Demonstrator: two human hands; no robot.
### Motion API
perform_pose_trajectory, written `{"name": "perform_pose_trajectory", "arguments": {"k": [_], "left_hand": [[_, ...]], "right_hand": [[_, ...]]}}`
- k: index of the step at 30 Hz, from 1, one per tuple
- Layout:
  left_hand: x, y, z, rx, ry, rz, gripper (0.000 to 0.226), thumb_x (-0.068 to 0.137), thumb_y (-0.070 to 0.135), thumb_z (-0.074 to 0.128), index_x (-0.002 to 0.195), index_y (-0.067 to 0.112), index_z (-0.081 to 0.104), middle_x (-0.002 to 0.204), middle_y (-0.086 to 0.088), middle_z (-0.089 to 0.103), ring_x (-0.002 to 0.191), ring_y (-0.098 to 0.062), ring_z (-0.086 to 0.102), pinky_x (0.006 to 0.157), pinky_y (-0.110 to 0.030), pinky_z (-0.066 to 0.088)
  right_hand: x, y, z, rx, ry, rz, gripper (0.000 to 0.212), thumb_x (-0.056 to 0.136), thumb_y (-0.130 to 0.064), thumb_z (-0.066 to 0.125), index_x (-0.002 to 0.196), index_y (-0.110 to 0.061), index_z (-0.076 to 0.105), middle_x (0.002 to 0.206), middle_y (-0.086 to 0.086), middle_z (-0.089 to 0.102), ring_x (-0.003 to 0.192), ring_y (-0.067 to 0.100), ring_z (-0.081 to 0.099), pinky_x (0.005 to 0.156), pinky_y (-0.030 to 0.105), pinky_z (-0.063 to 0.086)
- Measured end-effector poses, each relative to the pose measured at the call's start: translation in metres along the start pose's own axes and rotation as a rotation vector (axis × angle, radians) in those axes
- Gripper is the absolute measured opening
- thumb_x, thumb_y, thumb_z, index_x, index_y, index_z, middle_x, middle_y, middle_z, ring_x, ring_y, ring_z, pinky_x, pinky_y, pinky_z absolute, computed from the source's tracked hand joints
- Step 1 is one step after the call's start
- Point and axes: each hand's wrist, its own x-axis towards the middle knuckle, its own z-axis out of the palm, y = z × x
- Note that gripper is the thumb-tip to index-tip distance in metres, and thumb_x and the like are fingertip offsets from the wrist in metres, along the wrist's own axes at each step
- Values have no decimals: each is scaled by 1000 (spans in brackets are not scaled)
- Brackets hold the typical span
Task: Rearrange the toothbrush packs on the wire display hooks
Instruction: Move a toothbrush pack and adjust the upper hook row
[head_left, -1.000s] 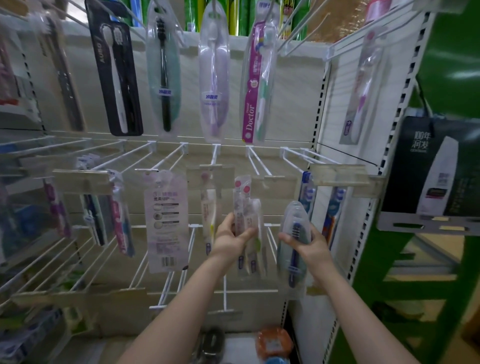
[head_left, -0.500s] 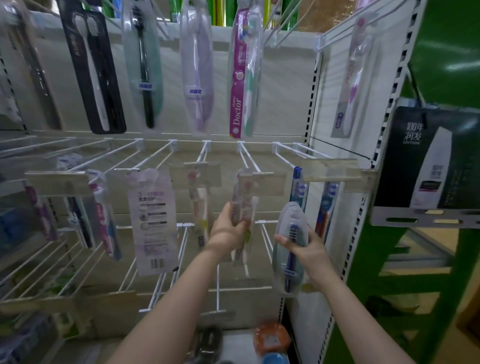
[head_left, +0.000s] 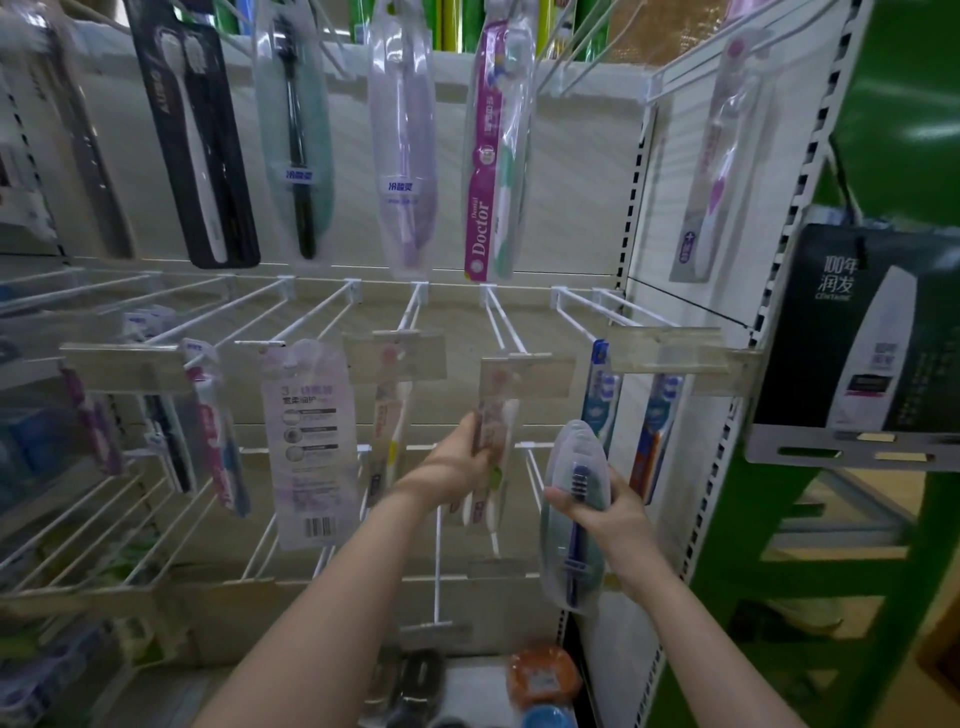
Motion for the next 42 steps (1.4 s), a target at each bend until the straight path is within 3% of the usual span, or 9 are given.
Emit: {"name": "perform_pose_trajectory", "arguments": {"k": [6,14,18,22,25,29,33,36,42], "left_hand": [[-3,2,8,-77,8,-44,29,94,28,55,120,18,47,115,-2,63,104,-18,59,92,-33,47],[-23,3,14,44,64,-170,65,88,25,63,142,17,29,142,-4,44,123,-24,50,101,-36,43],[-58,20,-15,200,-221,-103,61,87,28,65,139,18,36,140,-3,45,123,-21,50,102,-32,42],[-87,40,-53,141,-412,-11,58,84,27,69,135,17,44,130,4,53,118,-14,52,97,-26,44],[-98,53,-76,3,-380,47,35,83,24,71,115,15,61,109,3,67,100,-11,64,89,-24,52],[-113,65,-112,-181,-331,23,24,82,29,71,104,22,66,101,6,72,96,-7,67,90,-28,53],[-121,82,-147,-321,-256,18,47,71,45,73,111,21,65,107,5,72,103,-12,66,94,-36,50],[-120,92,-168,-364,-164,43,41,74,38,72,112,23,63,105,7,72,100,-9,67,88,-30,52],[-99,107,-188,-514,70,50,28,84,22,69,110,13,64,98,-2,74,93,-15,70,81,-31,57]], "right_hand": [[-5,-4,6,-1,7,22,36,70,-28,79,93,-38,53,98,-10,63,89,4,57,70,20,44],[-17,-30,10,-67,-54,0,43,69,-25,81,103,-35,58,94,-16,66,89,-1,62,64,8,45],[-27,-56,22,-77,-86,2,39,70,-25,81,97,-35,56,91,-15,65,82,-6,57,57,4,43],[-38,-88,39,-62,-155,-31,46,69,-21,82,109,-22,60,99,-7,68,93,8,64,68,10,49],[-45,-118,55,-18,-207,-47,47,70,-14,80,113,-13,61,102,2,70,94,13,67,74,16,53],[-46,-166,76,106,-165,-69,28,73,-8,77,96,-15,64,90,3,72,83,15,70,74,24,56],[-37,-205,95,121,-145,-110,38,67,-27,79,99,-19,62,98,4,71,92,17,68,85,35,55],[-28,-227,109,121,-152,-134,61,60,-41,79,112,-18,60,102,0,71,95,15,68,87,36,54],[0,-247,114,84,-165,-175,49,73,-35,77,115,-20,55,109,-3,67,100,10,65,88,32,54]]}}
